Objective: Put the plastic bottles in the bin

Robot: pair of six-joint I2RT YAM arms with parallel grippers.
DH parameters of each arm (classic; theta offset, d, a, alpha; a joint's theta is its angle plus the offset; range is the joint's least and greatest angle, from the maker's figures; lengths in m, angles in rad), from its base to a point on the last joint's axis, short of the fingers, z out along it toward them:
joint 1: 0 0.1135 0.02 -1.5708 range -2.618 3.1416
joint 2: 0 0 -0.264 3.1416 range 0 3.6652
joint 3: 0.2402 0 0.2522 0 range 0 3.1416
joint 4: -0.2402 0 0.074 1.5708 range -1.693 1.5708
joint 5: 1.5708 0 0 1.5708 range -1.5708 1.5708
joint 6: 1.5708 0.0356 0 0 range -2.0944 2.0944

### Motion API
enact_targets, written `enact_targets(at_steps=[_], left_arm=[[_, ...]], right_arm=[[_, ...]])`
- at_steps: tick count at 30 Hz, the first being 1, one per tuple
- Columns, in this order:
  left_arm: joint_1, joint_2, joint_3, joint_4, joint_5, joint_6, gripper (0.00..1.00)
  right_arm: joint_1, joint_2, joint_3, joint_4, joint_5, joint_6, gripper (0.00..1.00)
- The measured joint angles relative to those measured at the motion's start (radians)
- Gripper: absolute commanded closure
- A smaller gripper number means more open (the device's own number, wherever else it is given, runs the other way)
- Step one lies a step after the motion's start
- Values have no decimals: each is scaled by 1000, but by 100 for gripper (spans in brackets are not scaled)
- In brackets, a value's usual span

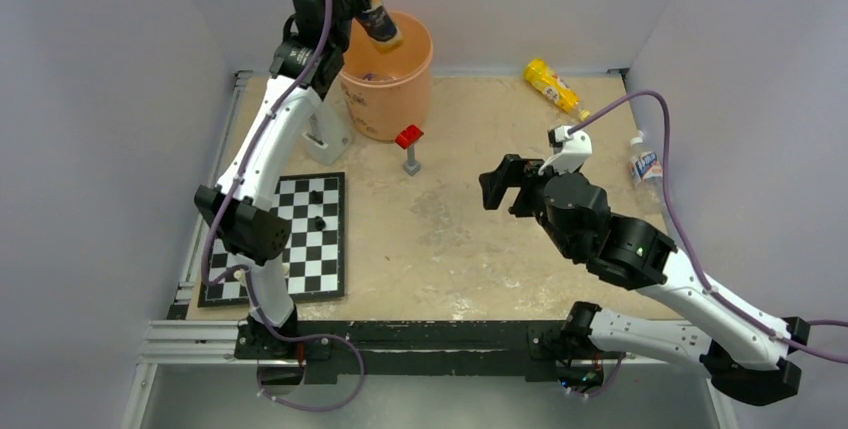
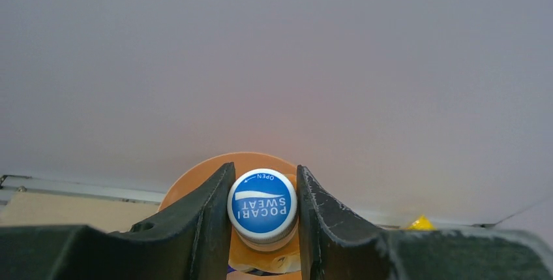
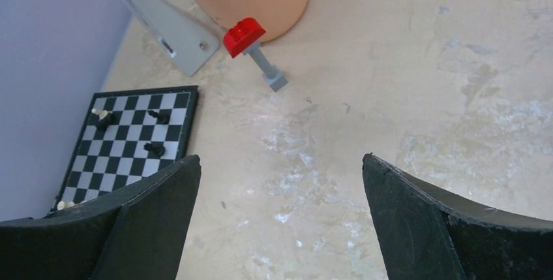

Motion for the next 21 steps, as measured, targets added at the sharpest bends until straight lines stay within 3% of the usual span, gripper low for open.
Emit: enact_targets(at_steps=[1, 2, 3, 4, 12, 16, 21], left_arm=[[11, 21, -18, 18, 2, -2, 78], [23, 43, -27, 24, 5, -6, 48], [35, 68, -29, 23, 10, -18, 12], [46, 90, -29, 17, 16, -34, 2], [80, 58, -129, -90, 103, -92, 0], [74, -139, -314, -169, 181, -100, 0], [44, -463, -593, -236, 272, -113, 0]], right_arm=[[0, 0, 0, -16, 6, 10, 2], [0, -4, -2, -33, 15, 22, 2], [0, -11, -7, -47, 21, 32, 2], [0, -21, -16, -55, 29, 42, 2], [-23, -76, -78, -130, 198, 95, 1], [-212, -55, -88, -138, 185, 30, 1], [-499, 13, -125, -20, 37, -157, 2]])
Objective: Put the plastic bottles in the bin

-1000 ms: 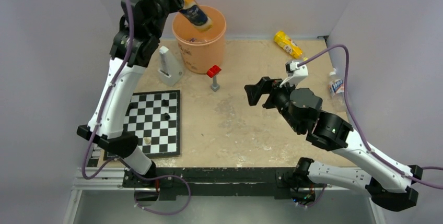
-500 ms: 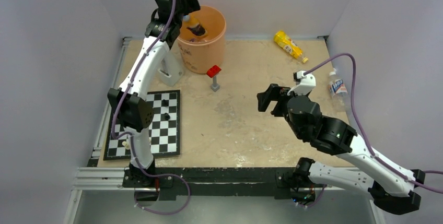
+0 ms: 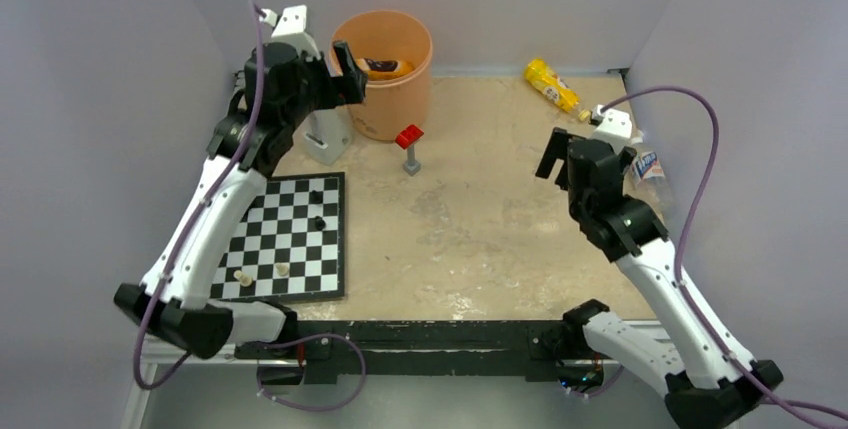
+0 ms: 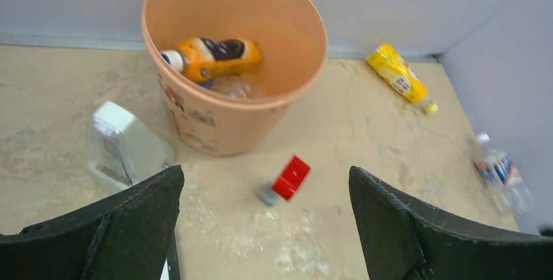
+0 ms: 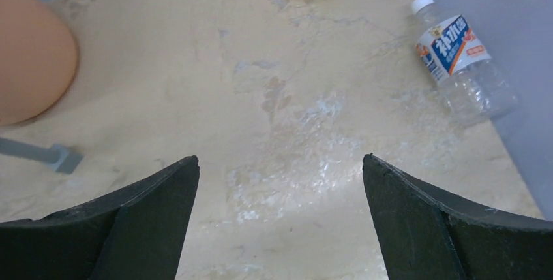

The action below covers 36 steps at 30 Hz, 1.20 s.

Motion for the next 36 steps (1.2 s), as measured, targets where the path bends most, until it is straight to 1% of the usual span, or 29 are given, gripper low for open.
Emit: enact_targets(at_steps=[2, 3, 4, 6, 12, 15, 18, 20, 25, 29, 32, 36], left_arm=[[-24, -100, -77, -26, 30, -5, 0], [-34, -146, -113, -44, 49, -4, 0], [-42, -187, -149, -61, 67, -3, 0], [-48, -261, -215, -101, 89, 8, 0], [-47, -429, -367, -232, 189, 11, 0], [-47, -487, -443, -267, 232, -27, 0], [-47, -526, -504, -304, 255, -65, 0], [-47, -539, -516, -334, 257, -75, 0], [-47, -575, -517, -359, 243, -82, 0], [-47, -586, -523, -346, 246, -105, 0], [-47, -587, -550, -319, 248, -127, 0], [-47, -566, -564, -304, 242, -135, 0]], right_arm=[[-87, 76, 22, 40, -58, -68, 2], [-103, 117, 38, 55, -81, -94, 2], [-156, 171, 63, 74, -109, -124, 2], [-214, 292, 107, 127, -164, -177, 2], [-331, 571, 215, 241, -259, -280, 1], [-384, 705, 294, 301, -290, -339, 1], [-418, 812, 367, 348, -305, -422, 1], [-445, 897, 441, 367, -317, -479, 1], [-490, 1139, 710, 348, -349, -595, 2], [-502, 1299, 875, 330, -359, -662, 3], [-502, 1402, 957, 312, -372, -706, 3], [-500, 1499, 1013, 292, -391, -754, 3]])
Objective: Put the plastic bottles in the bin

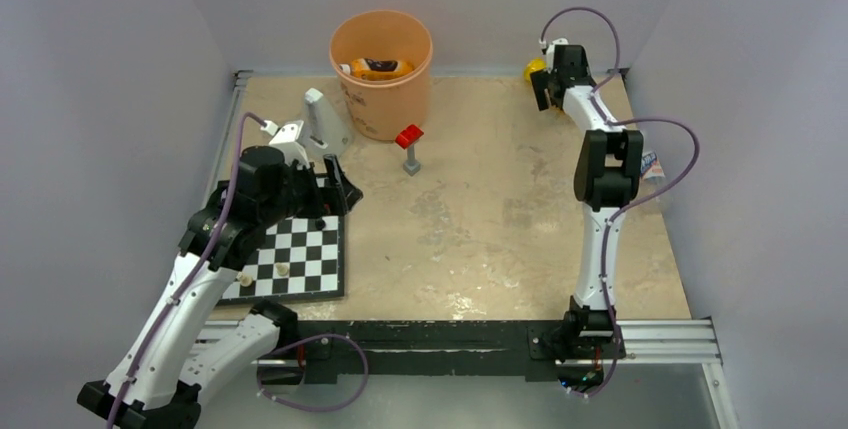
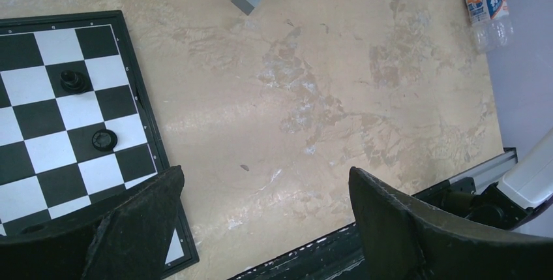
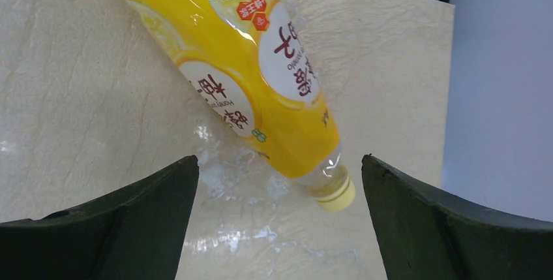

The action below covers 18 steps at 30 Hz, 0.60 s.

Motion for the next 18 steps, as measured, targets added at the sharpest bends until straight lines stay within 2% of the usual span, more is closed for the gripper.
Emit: enact_targets(at_steps=[11, 18], left_arm=[[0, 99, 2, 18, -39, 45, 0], [0, 140, 3, 24, -63, 64, 0]], right_arm=[[-41, 149, 150, -27, -7, -78, 7], [-75, 149, 142, -71, -157, -133, 20]])
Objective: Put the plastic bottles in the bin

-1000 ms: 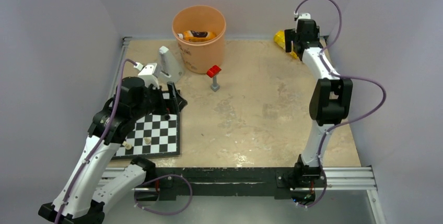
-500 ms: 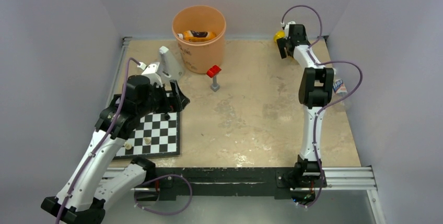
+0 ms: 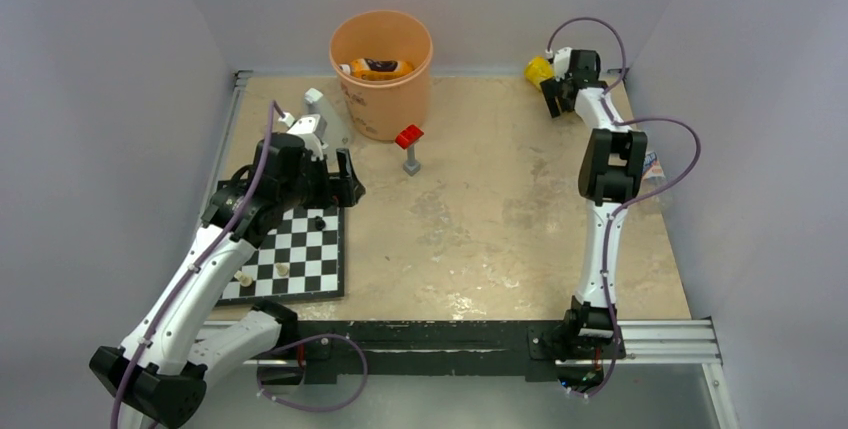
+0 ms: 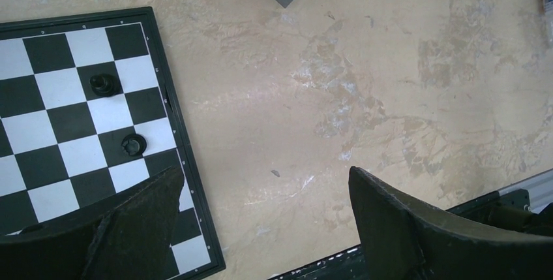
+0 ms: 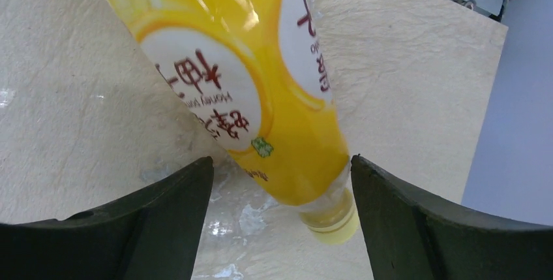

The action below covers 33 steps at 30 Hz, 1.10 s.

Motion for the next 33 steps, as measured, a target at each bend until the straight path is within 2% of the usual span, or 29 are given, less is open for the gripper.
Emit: enact_targets(at_steps=[3, 13, 15, 17, 22, 26, 31, 33], left_arm=[[0, 8, 6, 3, -15, -1, 0], [0, -4, 33, 13, -60, -8, 0], [0, -17, 33, 13, -64, -13, 0], [0, -35, 33, 12, -68, -23, 0], [0, -76, 48, -16, -76, -55, 0], [0, -53, 132, -76, -84, -86, 0], [0, -10, 251, -129, -56, -161, 0], [0, 42, 331, -132, 1, -189, 0]], right_arm=[[-6, -2, -6, -6, -56, -25, 27], [2, -101, -129, -18, -167, -27, 68], [3, -144, -181, -13, -177, -21, 82], [5, -204, -256, -13, -185, -9, 86], [10, -357, -411, -14, -233, 41, 89], [29, -545, -573, -5, -249, 108, 90], [96, -892, -843, 55, -285, 214, 90], [175, -1017, -929, 82, -291, 249, 90]])
